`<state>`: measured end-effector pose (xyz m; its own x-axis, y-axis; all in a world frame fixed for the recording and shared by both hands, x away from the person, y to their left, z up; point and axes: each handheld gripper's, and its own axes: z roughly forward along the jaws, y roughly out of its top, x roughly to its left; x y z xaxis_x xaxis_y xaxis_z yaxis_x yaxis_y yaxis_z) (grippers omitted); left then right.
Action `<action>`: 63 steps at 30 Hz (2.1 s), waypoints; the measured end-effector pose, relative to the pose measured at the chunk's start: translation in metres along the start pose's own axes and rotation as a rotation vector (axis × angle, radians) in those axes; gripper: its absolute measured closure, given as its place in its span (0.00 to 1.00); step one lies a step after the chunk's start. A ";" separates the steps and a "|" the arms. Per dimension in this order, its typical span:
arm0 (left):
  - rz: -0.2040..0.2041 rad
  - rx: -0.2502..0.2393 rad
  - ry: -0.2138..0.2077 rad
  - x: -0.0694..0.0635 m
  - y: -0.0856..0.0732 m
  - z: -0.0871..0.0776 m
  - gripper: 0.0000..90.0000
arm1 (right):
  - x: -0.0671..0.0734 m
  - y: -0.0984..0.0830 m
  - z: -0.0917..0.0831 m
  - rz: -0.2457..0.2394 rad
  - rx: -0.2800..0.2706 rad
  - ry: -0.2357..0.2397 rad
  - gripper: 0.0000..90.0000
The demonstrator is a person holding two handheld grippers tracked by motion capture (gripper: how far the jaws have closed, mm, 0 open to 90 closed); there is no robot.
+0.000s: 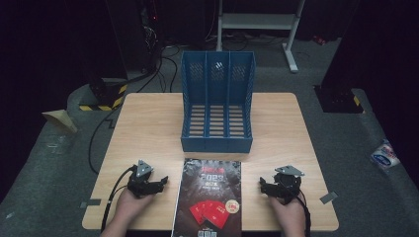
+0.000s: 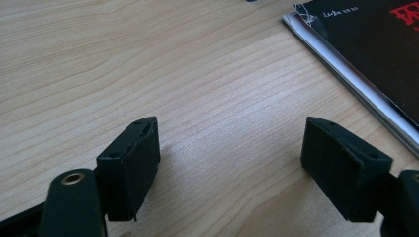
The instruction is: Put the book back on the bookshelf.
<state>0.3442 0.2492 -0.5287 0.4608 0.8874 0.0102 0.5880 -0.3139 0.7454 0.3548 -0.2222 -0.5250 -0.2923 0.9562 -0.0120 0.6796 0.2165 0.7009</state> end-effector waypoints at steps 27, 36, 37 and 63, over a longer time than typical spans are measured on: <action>0.016 -0.002 -0.012 0.000 -0.001 -0.003 0.34 | -0.001 0.004 -0.009 0.020 -0.065 0.013 0.15; -0.012 -0.006 -0.030 -0.005 -0.001 -0.012 0.35 | 0.012 0.007 -0.016 -0.018 -0.098 0.035 0.15; -0.029 -0.016 -0.040 -0.005 -0.001 -0.014 0.35 | 0.015 0.006 -0.017 -0.016 -0.102 0.039 0.15; 0.001 0.020 -0.201 -0.061 0.007 -0.010 0.33 | 0.078 0.001 -0.019 -0.117 -0.047 0.220 0.20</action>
<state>0.3132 0.1964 -0.5176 0.5839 0.8024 -0.1237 0.5993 -0.3232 0.7324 0.3198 -0.1509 -0.5114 -0.5100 0.8583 0.0573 0.6020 0.3086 0.7364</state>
